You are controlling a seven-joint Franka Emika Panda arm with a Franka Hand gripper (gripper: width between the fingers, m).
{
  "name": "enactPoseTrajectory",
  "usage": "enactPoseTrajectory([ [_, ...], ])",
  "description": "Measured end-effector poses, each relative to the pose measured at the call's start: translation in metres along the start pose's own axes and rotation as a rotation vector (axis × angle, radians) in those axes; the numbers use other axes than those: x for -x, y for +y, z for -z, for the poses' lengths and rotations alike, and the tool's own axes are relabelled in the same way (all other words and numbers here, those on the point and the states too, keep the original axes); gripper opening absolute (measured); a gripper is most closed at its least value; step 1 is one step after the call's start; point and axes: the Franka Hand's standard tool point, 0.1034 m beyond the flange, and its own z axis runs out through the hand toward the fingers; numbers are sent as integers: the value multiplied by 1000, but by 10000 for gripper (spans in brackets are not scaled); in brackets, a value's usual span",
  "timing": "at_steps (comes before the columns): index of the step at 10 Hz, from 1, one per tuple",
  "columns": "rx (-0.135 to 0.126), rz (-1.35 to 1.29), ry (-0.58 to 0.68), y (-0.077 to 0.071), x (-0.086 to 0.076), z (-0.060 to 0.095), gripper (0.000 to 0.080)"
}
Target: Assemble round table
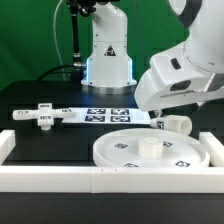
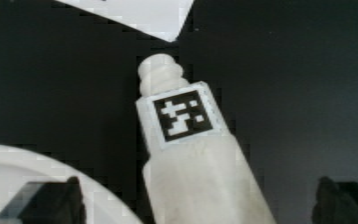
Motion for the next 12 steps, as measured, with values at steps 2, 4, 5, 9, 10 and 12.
enactPoseTrajectory([
  [2,47,-85,36,-5,-5,-3,649],
  [4,45,-78,34,-5,-5,-4,649],
  [5,45,-78,34,-5,-5,-4,649],
  [9,43,-83,-80,-2,4,-15,649],
  [10,40,-74,-151,-2,0,-16,649],
  [12,34,-53,-243,-3,0,-17,649],
])
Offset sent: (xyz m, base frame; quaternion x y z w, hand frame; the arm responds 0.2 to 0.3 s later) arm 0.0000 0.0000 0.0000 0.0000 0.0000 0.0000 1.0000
